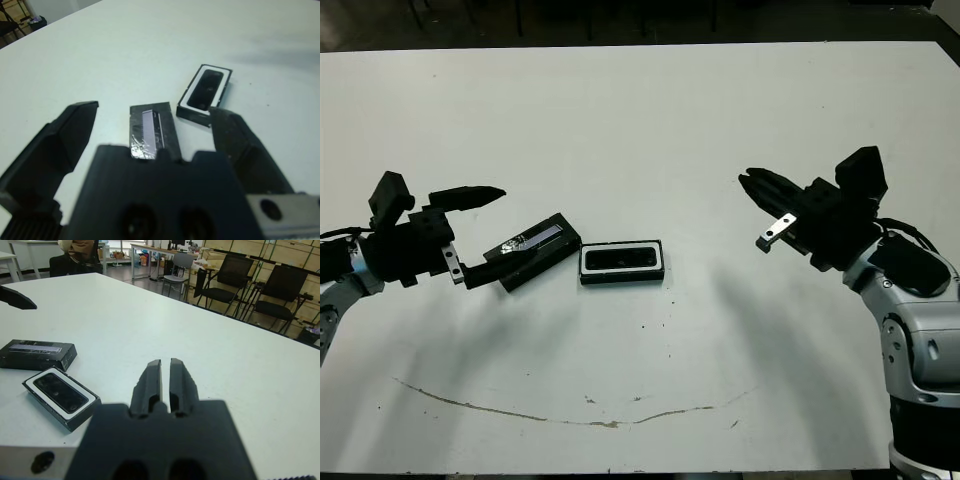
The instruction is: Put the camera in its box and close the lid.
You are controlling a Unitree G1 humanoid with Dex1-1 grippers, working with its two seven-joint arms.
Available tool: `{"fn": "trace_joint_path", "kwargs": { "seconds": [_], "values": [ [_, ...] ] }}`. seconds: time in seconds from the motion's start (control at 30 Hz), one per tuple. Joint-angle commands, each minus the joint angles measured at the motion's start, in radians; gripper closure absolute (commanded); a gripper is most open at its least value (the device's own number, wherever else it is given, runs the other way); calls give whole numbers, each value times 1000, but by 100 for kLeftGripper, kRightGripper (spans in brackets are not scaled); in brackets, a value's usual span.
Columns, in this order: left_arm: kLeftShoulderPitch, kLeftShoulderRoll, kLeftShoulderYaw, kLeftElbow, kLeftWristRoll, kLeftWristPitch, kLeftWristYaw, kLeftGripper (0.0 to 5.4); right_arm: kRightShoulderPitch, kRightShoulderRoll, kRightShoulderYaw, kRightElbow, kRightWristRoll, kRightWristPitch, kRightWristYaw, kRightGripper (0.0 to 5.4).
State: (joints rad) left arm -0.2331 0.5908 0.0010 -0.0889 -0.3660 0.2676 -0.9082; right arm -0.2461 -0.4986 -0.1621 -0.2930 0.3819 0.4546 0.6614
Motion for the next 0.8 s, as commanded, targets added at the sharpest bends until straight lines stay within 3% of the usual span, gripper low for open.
{"fn": "trace_joint_path", "kwargs": {
  "seconds": [0.03,0.8],
  "values": [
    [27,0,-12,28,21,7,7,1,15,-17,13,-6,2,26,-9,540],
    [11,-54,-49,220,72,-99,-16,1,25,-33,22,-41,16,44,-13,540]
  ]
}}
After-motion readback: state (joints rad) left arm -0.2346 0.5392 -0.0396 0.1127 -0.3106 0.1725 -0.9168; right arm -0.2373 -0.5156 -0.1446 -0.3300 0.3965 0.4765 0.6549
